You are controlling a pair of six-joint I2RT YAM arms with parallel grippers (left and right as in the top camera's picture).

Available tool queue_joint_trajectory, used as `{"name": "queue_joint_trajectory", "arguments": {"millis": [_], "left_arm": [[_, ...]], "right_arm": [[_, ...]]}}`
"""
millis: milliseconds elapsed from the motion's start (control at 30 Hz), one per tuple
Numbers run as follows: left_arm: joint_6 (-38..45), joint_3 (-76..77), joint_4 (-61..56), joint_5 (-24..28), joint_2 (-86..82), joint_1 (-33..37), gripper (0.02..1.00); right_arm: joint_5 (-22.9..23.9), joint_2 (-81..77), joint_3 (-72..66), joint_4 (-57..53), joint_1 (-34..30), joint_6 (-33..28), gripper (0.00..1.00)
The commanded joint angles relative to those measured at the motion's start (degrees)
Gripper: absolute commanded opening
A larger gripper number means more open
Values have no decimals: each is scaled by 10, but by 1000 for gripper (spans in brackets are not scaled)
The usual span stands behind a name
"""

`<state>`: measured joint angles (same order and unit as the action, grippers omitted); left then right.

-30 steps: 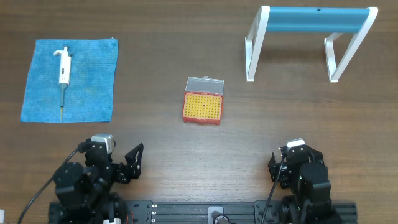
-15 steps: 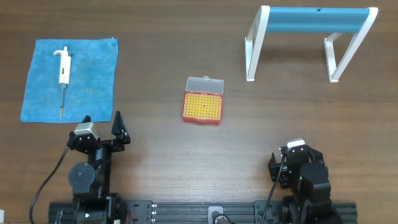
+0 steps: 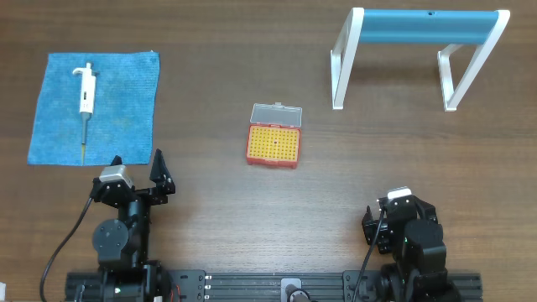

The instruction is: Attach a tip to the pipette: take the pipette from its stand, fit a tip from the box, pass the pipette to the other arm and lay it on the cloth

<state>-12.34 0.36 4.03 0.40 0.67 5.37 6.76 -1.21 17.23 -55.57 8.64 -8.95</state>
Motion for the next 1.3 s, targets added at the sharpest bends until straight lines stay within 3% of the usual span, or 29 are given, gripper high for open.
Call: {"name": "queue_joint_trajectory", "arguments": {"millis": [33,133,200,267,333,467,567,667,767,1300], "left_arm": [[-9,0,5,-12,-5,-2,879],[-9,0,5,-12,-5,-2,879],[-9,0,5,-12,-5,-2,879],[-9,0,4,-12,-5,-2,882],[-9,0,5,-12,-5,-2,882],[-9,0,5,-12,-5,-2,879],[-9,0,5,-12,-5,-2,882],[-9,0,5,-12,-5,-2,882],[-9,0,5,-12,-5,-2,879],[-9,0,4,-12,-4,-2,879]], "right_arm": [[5,2,2,-1,2,-3,958],[17,7,1,5,-5,-11,954],[-49,12,-7,107,-14,-12,954],[-78,12,-23,197,-17,-12,954],[-81,12,-77,376,-19,-12,954],[-94,12,-152,523,-39,17,954],[-105,12,-155,520,-74,18,954],[-150,12,-169,518,-121,20,954],[-154,12,-170,522,-146,46,954],[-154,12,-170,522,-146,46,954]]}}
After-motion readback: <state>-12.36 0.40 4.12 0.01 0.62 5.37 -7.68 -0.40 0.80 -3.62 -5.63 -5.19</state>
